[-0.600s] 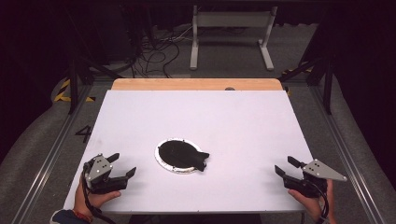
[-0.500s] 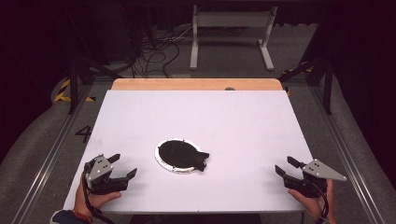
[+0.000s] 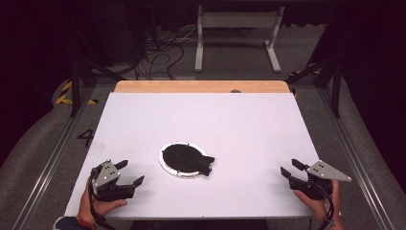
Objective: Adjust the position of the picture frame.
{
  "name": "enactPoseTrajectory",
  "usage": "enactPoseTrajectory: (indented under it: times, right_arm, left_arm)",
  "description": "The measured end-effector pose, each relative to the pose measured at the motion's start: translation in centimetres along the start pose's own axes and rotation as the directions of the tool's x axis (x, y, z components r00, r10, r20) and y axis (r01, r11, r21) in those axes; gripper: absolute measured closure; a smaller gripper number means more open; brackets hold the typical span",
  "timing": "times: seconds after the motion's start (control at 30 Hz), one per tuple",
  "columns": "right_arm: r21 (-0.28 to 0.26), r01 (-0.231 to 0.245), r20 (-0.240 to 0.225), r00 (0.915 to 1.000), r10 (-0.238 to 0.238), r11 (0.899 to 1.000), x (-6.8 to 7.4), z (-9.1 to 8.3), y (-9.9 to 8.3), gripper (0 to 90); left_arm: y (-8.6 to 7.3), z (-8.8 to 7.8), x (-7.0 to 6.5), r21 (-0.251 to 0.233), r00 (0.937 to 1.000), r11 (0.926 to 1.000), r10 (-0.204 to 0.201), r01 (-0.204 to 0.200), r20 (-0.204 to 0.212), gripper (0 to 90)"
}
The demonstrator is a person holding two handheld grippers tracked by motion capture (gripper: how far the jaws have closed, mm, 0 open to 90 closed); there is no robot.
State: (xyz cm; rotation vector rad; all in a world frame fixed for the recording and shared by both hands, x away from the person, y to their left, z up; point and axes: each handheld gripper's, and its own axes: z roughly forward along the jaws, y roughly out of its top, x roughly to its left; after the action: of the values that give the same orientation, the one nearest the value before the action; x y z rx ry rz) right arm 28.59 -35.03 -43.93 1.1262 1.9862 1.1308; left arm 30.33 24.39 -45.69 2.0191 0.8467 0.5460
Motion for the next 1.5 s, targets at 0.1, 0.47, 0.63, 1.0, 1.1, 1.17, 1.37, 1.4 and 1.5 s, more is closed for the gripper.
enactPoseTrajectory:
  times: [0.1,0.47,0.63,1.0,1.1,1.17,1.37,1.4,1.5]
  right_arm:
    - [0.009,-0.006,-0.016,0.9999,0.006,1.000,0.1,0.4,0.3,53.4]
    - [0.055,0.045,-0.101,0.9941,-0.040,0.997,2.0,3.2,2.4,84.3]
    - [0.059,0.068,-0.143,0.9879,-0.059,0.996,3.0,5.2,3.7,90.0]
    - [0.054,0.115,-0.249,0.9635,-0.098,0.992,6.8,10.7,7.1,90.0]
    - [0.070,0.131,-0.277,0.9550,-0.107,0.989,8.0,12.1,7.4,90.0]
    - [0.079,0.142,-0.298,0.9479,-0.113,0.987,8.6,12.9,7.4,90.0]
    - [0.107,0.181,-0.349,0.9277,-0.133,0.978,10.5,15.0,7.6,90.0]
    - [0.108,0.185,-0.357,0.9242,-0.135,0.977,10.8,15.3,7.7,90.0]
    - [0.119,0.200,-0.362,0.9209,-0.145,0.973,11.5,15.7,7.7,90.0]
  left_arm:
    - [0.2,0.1,-0.2,0.007,1.0000,1.0000,-0.005,0.005,0.007,22.0]
    - [1.2,1.4,-0.7,0.041,0.9952,0.9991,0.003,-0.007,0.098,41.7]
    - [2.0,2.1,-1.3,0.055,0.9835,0.9958,0.064,-0.074,0.169,66.6]
    - [3.7,4.4,-2.2,0.100,0.9758,0.9868,0.107,-0.128,0.191,90.0]
    - [4.0,4.7,-2.5,0.108,0.9724,0.9842,0.116,-0.140,0.203,90.0]
    - [4.1,4.9,-2.7,0.111,0.9712,0.9837,0.117,-0.142,0.208,90.0]
    - [4.5,5.7,-3.4,0.127,0.9631,0.9777,0.134,-0.167,0.233,90.0]
    - [4.5,5.8,-3.5,0.129,0.9622,0.9778,0.131,-0.165,0.239,90.0]
    - [4.6,5.9,-3.8,0.134,0.9594,0.9758,0.136,-0.173,0.247,90.0]
